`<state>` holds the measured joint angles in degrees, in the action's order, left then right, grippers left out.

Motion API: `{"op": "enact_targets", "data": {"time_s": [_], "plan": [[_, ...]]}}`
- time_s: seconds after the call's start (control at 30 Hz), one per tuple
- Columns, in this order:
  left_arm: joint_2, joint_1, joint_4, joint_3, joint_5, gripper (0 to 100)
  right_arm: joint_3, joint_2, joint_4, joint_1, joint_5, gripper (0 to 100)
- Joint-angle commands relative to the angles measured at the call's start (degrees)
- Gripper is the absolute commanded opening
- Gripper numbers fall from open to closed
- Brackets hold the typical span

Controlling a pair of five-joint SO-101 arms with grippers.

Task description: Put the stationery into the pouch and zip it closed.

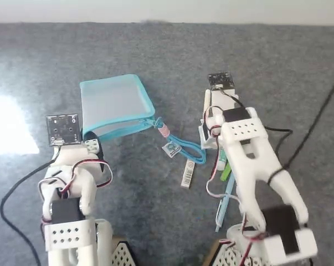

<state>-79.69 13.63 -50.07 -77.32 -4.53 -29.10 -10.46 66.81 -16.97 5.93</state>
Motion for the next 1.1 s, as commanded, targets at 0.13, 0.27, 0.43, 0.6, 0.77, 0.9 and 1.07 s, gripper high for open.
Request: {"op": "enact_targets", "data": {"time_s": [0.13, 0.27, 0.43, 0.6, 0.77, 0.9, 1.07], "plan": [[-0.18, 0.35, 2.81, 0.48, -0.62, 1, 2.11, -8.48, 19.30, -0.31, -1.05, 28.8], [-0.18, 0.35, 2.90, 0.48, -0.62, 1, -4.22, -6.73, 15.69, -3.38, -1.49, 28.8], [-0.18, 0.70, 2.90, 0.48, -0.62, 1, -12.04, -4.35, 6.20, -4.26, -2.11, 28.8], [-0.18, 0.62, 2.81, 0.48, -0.53, 1, -15.82, -4.35, 2.95, 0.57, -2.64, 23.8], [-0.18, 0.44, 2.81, 0.48, -0.53, 1, -18.90, -5.85, -1.01, 1.19, -5.19, 19.1], [-0.18, 0.53, 2.81, 0.48, -0.53, 1, -19.34, -4.79, -1.63, 0.92, -5.10, 15.1], [-0.18, 0.70, 2.81, 0.48, -0.53, 1, -19.25, -2.24, -3.30, 1.01, -5.19, 7.6]]}}
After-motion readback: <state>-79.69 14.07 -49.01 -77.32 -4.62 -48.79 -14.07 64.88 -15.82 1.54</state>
